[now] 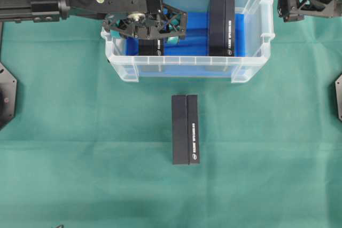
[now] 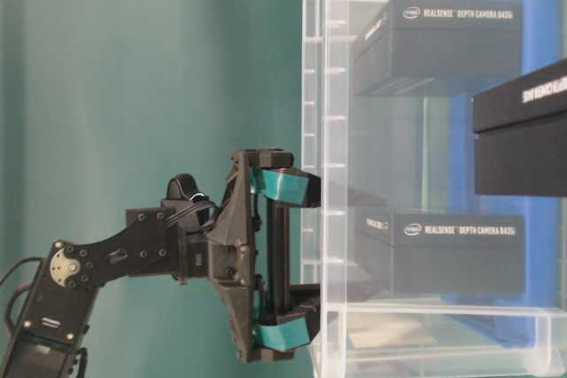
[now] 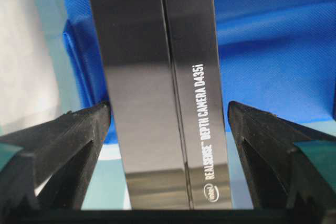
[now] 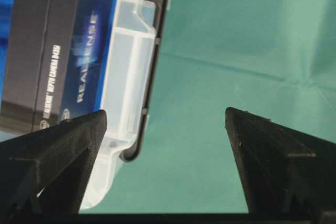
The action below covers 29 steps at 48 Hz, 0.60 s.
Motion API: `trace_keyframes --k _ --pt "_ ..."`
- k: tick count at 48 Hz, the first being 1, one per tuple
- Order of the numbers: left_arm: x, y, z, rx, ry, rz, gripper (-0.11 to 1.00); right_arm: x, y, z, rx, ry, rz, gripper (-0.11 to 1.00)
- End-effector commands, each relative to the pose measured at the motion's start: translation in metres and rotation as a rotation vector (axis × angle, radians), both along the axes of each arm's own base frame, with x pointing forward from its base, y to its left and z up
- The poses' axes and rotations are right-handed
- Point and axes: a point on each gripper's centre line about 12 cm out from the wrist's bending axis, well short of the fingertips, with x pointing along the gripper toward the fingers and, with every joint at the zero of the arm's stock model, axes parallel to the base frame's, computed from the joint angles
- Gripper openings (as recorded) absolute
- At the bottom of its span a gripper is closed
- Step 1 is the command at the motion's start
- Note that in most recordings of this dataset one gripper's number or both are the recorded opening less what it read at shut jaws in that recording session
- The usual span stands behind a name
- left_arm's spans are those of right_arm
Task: Take out the box from the case.
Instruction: 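Lower the left gripper around the left black box and close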
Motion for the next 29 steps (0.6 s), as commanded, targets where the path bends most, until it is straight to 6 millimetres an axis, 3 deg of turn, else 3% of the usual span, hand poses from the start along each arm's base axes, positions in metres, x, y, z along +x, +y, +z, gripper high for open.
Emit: trace_keyframes --k 1,29 --pt "0.0012 0.0022 0.0089 0.011 -0.028 0.002 0.92 0.002 0.0008 0.0054 -0.01 -0.024 0.008 0.91" --pt "-0.0004 0.0091 0.0049 0.009 -0.023 0.017 0.92 0.0049 0.0051 0.0053 -0.011 -0.029 0.025 0.91"
